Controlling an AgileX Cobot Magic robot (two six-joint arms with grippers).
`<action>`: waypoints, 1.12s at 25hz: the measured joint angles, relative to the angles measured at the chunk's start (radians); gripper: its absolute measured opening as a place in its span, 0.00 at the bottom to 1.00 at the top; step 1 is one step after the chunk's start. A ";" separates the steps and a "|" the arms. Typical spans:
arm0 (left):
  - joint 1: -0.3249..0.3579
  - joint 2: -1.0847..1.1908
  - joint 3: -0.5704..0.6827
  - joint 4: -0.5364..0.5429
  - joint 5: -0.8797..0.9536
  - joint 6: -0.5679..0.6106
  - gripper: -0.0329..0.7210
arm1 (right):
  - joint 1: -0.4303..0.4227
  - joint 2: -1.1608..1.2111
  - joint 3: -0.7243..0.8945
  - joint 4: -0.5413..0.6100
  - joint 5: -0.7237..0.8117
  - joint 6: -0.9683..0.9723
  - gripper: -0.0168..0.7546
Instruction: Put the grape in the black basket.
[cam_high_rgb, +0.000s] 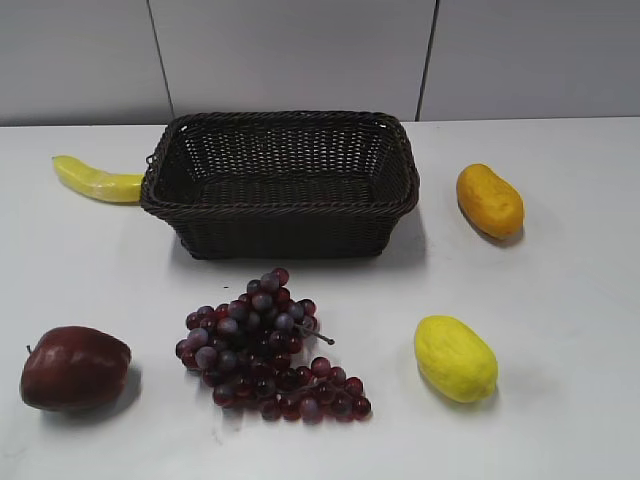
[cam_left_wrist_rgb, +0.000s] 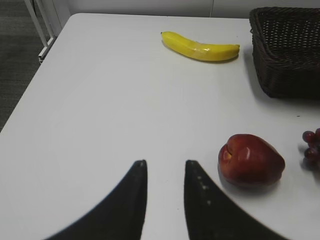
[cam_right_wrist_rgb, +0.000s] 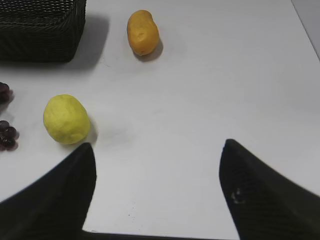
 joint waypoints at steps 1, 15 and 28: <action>0.000 0.000 0.000 0.000 0.000 0.000 0.36 | 0.000 0.000 0.000 0.000 0.000 0.000 0.78; 0.000 0.000 0.000 0.000 0.000 0.000 0.36 | 0.000 0.000 0.000 0.000 0.000 -0.004 0.78; 0.000 0.000 0.000 0.000 0.000 0.000 0.35 | 0.000 0.356 -0.084 0.086 -0.117 -0.130 0.77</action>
